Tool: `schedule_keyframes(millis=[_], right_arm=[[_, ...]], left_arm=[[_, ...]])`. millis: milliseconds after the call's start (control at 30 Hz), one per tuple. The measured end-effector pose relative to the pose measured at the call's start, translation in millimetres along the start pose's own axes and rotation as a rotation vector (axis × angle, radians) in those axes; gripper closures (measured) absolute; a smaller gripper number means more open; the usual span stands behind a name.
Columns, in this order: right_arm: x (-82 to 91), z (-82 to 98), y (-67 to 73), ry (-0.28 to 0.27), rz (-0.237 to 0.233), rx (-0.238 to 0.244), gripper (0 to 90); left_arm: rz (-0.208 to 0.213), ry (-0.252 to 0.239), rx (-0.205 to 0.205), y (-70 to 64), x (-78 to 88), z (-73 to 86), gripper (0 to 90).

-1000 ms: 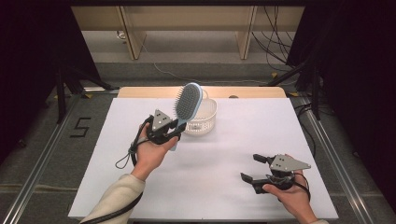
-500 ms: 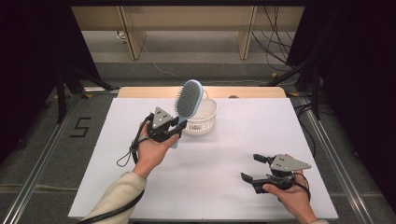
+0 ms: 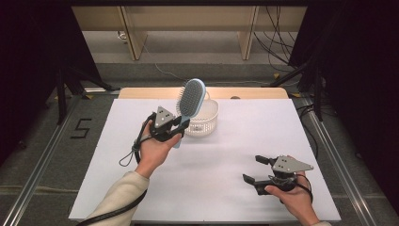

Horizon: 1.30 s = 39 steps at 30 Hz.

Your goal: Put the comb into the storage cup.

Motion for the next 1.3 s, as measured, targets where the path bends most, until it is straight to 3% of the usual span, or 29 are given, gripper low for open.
schedule_keyframes(millis=[1300], right_arm=[[0.1,0.6,-0.5,0.007,0.005,0.000,15.6]], left_arm=[[0.010,-0.030,0.012,0.1,-4.6,-12.9,69.9]])
Point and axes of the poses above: each handheld gripper's, and its own axes: x roughly backward along the jaws, z roughly out of its underside, y roughly to its left, the point moved 4 cm from there along -x, roughly forward along the jaws, and after that the axes turned 11 degrees about x, right-handed, at the moved point
